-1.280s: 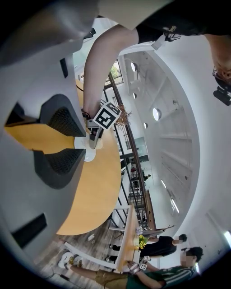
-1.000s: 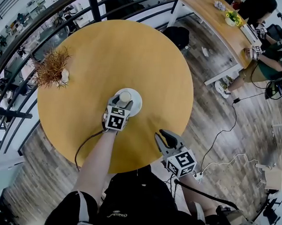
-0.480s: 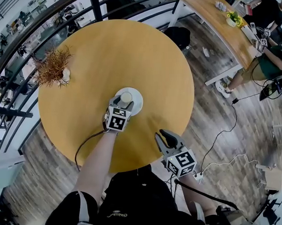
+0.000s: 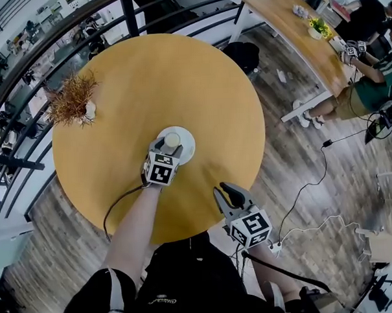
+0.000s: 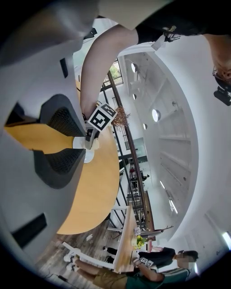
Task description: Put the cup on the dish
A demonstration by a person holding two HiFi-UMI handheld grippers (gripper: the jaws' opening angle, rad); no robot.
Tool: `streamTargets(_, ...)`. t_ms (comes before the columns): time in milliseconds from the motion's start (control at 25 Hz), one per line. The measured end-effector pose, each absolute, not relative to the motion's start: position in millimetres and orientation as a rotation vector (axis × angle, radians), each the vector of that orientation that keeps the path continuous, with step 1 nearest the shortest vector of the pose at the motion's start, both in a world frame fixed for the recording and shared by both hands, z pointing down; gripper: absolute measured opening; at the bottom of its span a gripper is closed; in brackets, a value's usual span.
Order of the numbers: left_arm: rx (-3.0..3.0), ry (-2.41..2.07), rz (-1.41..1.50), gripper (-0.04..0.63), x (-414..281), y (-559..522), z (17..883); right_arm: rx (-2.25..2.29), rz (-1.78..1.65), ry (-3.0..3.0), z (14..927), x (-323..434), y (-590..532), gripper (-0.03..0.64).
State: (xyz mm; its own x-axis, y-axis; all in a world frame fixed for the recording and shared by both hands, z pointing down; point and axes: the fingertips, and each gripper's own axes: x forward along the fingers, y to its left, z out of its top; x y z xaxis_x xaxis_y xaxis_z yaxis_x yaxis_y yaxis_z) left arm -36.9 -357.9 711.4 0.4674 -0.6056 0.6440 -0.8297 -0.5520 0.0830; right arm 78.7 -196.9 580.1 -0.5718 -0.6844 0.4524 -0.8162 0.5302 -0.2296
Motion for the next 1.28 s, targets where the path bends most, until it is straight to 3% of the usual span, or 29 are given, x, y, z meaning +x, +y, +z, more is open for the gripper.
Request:
streamTargets(200,2.343,-1.204,0.786,0.263,-36.2,-360.4,711.5,1.264,0.592,-2.467,574.8,83.6,-196.2,0.078)
streamTargets(520,2.335,-1.189,0.782,0.332,-30.9,-358.4,713.9,1.266,0.59,-2.469,572.1,87.3,-195.3,0.078)
streamTargets(1280,2.316,-1.235,0.727,0.33,-44.4,-326.0,681.3,1.259,0.516,-2.526,545.2,86.8,-196.4,0.078)
